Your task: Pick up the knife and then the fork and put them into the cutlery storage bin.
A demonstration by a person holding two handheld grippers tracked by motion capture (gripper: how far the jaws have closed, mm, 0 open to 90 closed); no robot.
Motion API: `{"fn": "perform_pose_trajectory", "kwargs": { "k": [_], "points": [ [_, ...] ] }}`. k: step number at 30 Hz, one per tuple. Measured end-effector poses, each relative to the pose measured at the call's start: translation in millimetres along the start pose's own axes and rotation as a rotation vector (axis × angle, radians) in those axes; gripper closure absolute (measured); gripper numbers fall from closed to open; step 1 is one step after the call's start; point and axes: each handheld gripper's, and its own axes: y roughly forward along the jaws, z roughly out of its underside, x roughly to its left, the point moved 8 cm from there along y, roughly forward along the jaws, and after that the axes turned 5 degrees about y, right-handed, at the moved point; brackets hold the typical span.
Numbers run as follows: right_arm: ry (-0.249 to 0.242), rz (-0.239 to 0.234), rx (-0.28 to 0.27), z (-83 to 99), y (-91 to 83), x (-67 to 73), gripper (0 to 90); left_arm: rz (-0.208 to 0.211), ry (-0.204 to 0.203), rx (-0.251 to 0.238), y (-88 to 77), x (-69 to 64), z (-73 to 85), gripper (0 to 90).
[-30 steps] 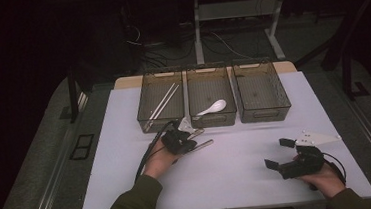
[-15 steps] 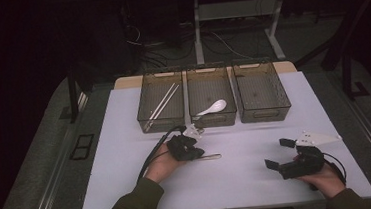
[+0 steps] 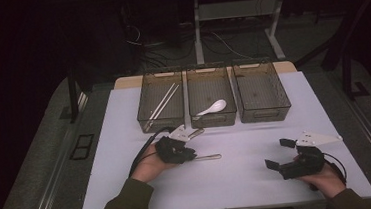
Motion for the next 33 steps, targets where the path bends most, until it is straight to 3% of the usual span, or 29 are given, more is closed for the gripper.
{"fn": "perform_pose_trajectory", "kwargs": {
  "k": [4, 13, 15, 19, 24, 33],
  "points": [
    [0.0, -0.001, 0.0, 0.0, 0.0, 0.0, 1.0, 0.025, -0.008, -0.021, -5.3, 2.8, 7.7, 75.2],
    [-0.001, -0.002, -0.001, 0.0, 0.1, 0.2, 1.1, 0.058, 0.048, 0.035, 5.9, 3.5, 17.2, 75.2],
    [-0.002, -0.002, 0.0, 0.0, 0.1, 0.3, 1.0, 0.066, 0.042, 0.033, 7.4, 3.2, 17.9, 75.7],
    [-0.001, -0.004, 0.0, 0.0, 0.2, 0.1, 1.1, 0.073, 0.04, 0.022, 7.9, 4.0, 19.0, 78.0],
    [-0.001, -0.006, 0.0, -0.1, 0.5, 0.5, 1.1, 0.06, 0.075, 0.034, 8.7, 1.9, 17.3, 82.2],
    [0.001, -0.007, -0.006, -0.7, -0.3, 0.5, 1.1, 0.08, 0.066, 0.032, 7.6, 0.7, 16.2, 84.5]
  ]
}}
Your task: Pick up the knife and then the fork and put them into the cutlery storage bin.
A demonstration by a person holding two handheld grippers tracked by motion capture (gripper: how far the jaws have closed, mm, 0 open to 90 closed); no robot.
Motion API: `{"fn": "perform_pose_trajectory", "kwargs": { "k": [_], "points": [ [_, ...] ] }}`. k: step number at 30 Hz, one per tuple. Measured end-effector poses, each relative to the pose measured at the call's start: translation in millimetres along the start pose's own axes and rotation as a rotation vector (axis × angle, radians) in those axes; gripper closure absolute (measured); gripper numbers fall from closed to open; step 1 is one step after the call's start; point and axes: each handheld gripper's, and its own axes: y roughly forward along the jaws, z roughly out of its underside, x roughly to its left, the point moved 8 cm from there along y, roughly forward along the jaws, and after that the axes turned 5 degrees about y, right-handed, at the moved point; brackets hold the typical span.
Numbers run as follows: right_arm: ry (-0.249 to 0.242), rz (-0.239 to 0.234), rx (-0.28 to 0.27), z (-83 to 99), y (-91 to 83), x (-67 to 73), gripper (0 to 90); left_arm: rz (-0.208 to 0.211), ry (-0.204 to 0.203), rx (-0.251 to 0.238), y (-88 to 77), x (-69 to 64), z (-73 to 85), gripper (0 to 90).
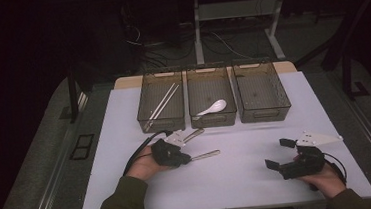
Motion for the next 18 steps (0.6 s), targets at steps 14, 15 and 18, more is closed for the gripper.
{"fn": "perform_pose_trajectory", "kwargs": {
  "k": [14, 15, 18],
  "points": [
    [-0.006, -0.032, 0.007, -7.8, -1.8, 0.9, 1.1, 0.021, 0.015, -0.084, -19.0, -10.7, -20.4, 84.6],
    [-0.008, -0.037, 0.013, -9.6, -1.7, 1.4, 1.1, 0.025, 0.019, -0.093, -19.7, -12.7, -23.3, 84.6],
    [-0.025, -0.058, 0.031, -16.8, -1.1, 3.7, 1.1, 0.039, 0.04, -0.114, -21.3, -17.8, -31.6, 84.6]
  ]
}}
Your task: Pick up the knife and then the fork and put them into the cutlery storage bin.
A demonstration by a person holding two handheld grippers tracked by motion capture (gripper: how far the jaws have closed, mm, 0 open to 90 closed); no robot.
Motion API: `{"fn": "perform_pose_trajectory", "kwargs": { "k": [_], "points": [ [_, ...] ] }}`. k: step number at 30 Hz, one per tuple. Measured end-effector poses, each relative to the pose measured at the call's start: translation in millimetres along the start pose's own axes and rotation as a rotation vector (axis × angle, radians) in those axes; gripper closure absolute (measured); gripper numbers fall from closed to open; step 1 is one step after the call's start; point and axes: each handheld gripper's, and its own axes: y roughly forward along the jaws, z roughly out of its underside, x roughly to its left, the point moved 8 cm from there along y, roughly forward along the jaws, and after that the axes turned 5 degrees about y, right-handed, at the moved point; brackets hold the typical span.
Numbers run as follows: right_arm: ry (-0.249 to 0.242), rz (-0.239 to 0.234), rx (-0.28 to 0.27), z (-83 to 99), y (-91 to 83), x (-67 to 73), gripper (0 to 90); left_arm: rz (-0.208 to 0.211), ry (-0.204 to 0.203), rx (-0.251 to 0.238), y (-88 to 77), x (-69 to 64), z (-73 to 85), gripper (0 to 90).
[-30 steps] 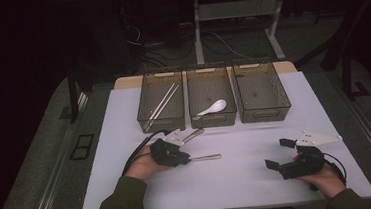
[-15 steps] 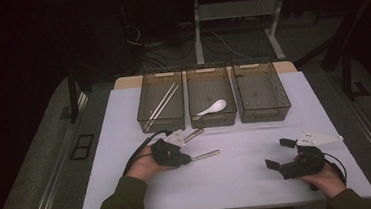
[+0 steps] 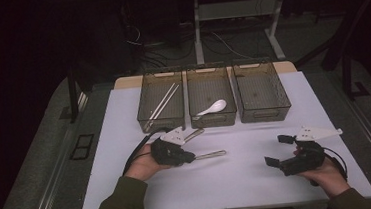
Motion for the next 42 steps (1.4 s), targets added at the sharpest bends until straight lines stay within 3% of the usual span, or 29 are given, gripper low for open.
{"fn": "perform_pose_trajectory", "kwargs": {
  "k": [7, 9, 20, 29, 30, 34, 38, 42],
  "points": [
    [-0.075, -0.043, 0.056, -10.8, 7.0, 7.8, 1.1, 0.036, 0.039, -0.027, 4.7, -9.9, -16.2, 84.6],
    [-0.097, -0.075, 0.085, -12.4, 10.5, 12.6, 9.6, 0.044, 0.049, -0.03, 7.2, -12.5, -20.7, 84.5],
    [-0.221, -0.205, 0.209, -26.2, 43.1, 46.5, 18.5, 0.085, 0.136, -0.019, 23.9, -30.3, -44.1, 84.5],
    [-0.314, -0.294, 0.312, -24.6, 68.2, 69.5, 35.6, 0.088, 0.193, -0.017, 27.5, -36.7, -53.4, 84.5],
    [-0.347, -0.3, 0.329, -23.9, 71.8, 70.3, 38.8, 0.084, 0.195, -0.016, 27.6, -36.7, -53.6, 84.5],
    [-0.383, -0.341, 0.373, -20.9, 79.5, 79.3, 52.1, 0.084, 0.202, -0.015, 28.4, -37.4, -54.5, 84.5],
    [-0.424, -0.355, 0.399, -18.9, 86.2, 84.8, 61.6, 0.084, 0.206, -0.013, 28.9, -39.0, -55.3, 84.5],
    [-0.441, -0.36, 0.42, -17.3, 90.1, 87.5, 72.0, 0.076, 0.241, -0.013, 29.8, -38.5, -56.5, 84.5]
  ]
}}
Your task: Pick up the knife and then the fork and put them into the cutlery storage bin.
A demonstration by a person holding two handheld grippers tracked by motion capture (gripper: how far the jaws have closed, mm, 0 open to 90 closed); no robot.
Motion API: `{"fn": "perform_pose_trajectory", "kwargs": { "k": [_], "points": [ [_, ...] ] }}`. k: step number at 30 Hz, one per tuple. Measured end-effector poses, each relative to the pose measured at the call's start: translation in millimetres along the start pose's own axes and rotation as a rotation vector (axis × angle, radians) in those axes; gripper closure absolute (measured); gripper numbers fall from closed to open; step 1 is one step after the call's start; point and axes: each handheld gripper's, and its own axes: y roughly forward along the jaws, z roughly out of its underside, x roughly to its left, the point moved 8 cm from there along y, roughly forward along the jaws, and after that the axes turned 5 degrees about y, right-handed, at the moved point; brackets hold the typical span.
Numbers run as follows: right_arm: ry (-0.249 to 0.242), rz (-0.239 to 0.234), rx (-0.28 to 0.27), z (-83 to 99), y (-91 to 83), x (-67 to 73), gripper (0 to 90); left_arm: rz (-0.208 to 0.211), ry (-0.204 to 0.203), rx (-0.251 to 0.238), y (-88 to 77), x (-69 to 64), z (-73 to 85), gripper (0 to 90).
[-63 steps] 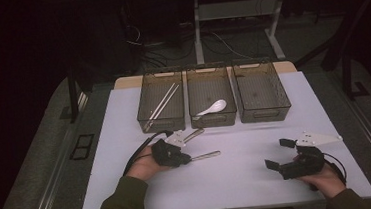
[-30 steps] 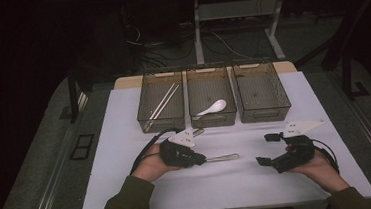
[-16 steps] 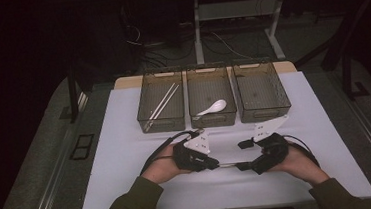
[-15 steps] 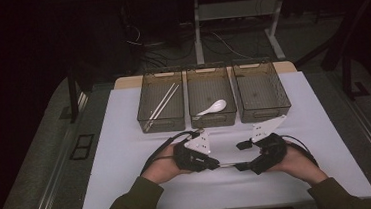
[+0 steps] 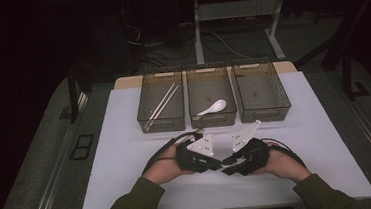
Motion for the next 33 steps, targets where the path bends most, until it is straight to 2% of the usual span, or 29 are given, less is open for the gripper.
{"fn": "perform_pose_trajectory", "kwargs": {
  "k": [1, 4, 9, 13, 15, 18, 20, 25, 29, 32, 33],
  "points": [
    [-0.003, -0.001, 0.005, -0.3, 0.4, 0.2, 74.3, 0.004, -0.007, -0.001, 0.5, -1.1, -0.2, 84.5],
    [-0.006, -0.013, 0.013, -1.1, 1.8, 4.2, 79.8, 0.002, 0.008, 0.002, 0.5, -1.1, -0.8, 84.4],
    [-0.054, -0.005, 0.031, 0.5, 3.5, 3.5, 81.8, 0.003, 0.044, 0.017, 2.6, -1.9, -0.3, 84.2],
    [-0.049, -0.001, 0.055, 2.5, 6.6, 5.2, 82.7, -0.001, 0.059, 0.034, 5.0, -2.8, 0.7, 83.6],
    [-0.055, 0.001, 0.063, 3.2, 8.6, 5.2, 86.9, -0.005, 0.05, 0.029, 4.2, -2.7, 0.1, 84.4],
    [-0.047, 0.001, 0.058, 2.9, 9.5, 4.8, 86.9, -0.019, 0.044, 0.021, 2.1, -0.8, 0.1, 83.6],
    [-0.045, -0.001, 0.059, 3.2, 8.4, 3.9, 86.9, -0.055, 0.019, 0.008, -1.5, 3.9, 0.4, 73.4],
    [-0.01, 0.031, 0.063, 7.1, 3.7, -3.4, 86.8, -0.117, -0.072, -0.074, -19.6, 12.4, 3.6, 53.8],
    [0.024, 0.075, 0.054, 13.2, -3.5, -14.4, 86.8, -0.177, -0.162, -0.14, -37.5, 17.2, 15.1, 45.1],
    [0.058, 0.112, 0.044, 16.2, -13.1, -22.3, 86.8, -0.217, -0.242, -0.186, -49.9, 19.9, 26.1, 41.9],
    [0.082, 0.112, 0.038, 16.7, -16.3, -22.7, 86.8, -0.226, -0.258, -0.189, -53.6, 21.0, 30.3, 40.8]
  ]
}}
